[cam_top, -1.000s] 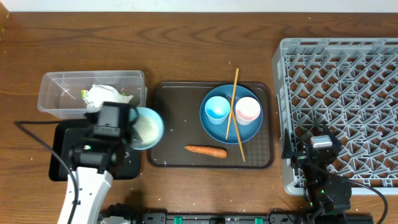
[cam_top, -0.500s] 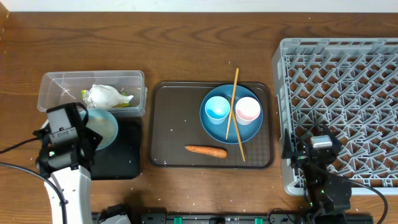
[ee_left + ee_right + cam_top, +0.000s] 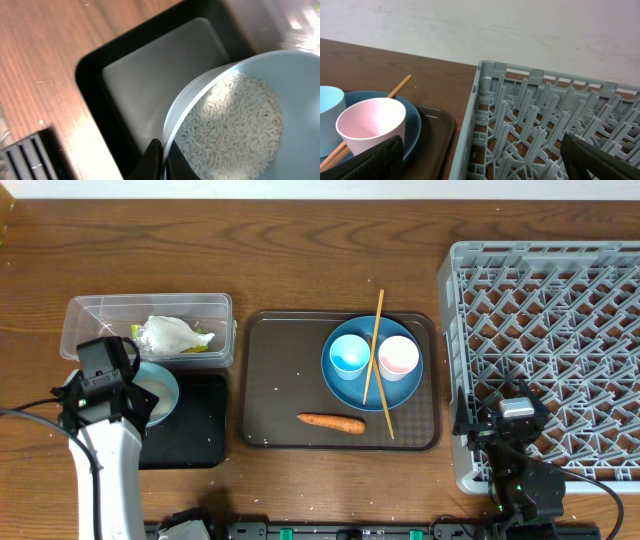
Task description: Sort waste into correct bins and load items into the dishwasher rack
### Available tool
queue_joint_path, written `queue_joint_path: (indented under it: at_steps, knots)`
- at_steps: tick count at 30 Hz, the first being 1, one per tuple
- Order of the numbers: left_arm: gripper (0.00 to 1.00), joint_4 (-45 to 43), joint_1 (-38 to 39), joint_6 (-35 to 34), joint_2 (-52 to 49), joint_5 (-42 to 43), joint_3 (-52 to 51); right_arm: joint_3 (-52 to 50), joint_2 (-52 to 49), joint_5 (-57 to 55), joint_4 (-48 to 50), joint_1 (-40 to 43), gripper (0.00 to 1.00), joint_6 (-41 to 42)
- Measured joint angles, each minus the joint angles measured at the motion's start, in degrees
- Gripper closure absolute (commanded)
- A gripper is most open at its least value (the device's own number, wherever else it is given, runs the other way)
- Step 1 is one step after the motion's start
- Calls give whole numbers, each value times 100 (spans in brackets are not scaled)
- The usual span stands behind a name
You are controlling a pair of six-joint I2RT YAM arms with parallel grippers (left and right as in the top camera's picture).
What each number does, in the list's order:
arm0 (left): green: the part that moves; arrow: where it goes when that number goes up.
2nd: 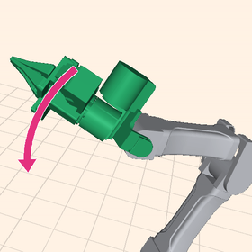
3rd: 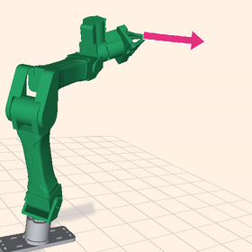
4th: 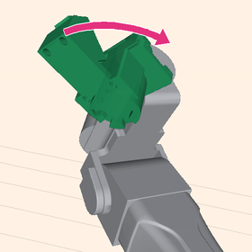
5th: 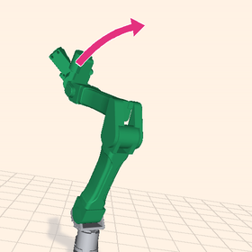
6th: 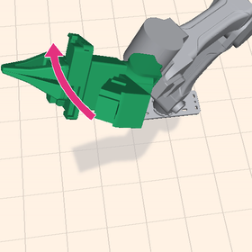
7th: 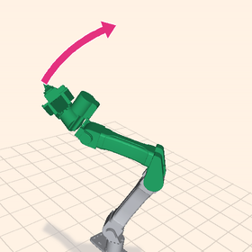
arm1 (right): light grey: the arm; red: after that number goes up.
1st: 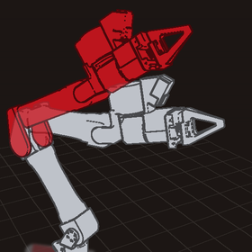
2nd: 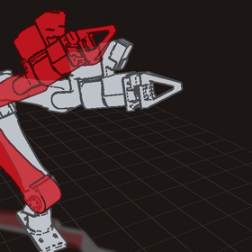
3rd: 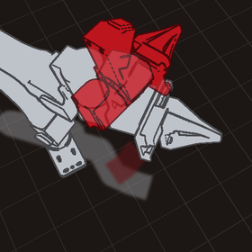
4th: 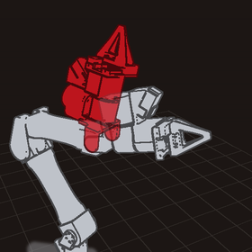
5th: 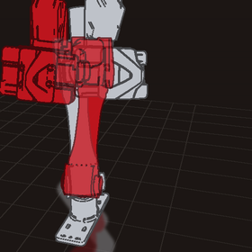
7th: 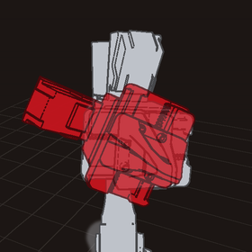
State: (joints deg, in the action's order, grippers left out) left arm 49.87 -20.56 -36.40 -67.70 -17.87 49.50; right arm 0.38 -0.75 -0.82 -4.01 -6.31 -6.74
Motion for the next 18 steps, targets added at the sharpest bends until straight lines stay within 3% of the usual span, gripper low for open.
queue_joint_path:
  at_steps: [7, 18]
  knots:
    - [94, -396, -149, -52, -654, -525, 0, 0, 0, 0, 0, 0, 1, 0]
    - [94, -942, -153, 892, -743, -907, 0, 0, 0, 0, 0, 0, 1, 0]
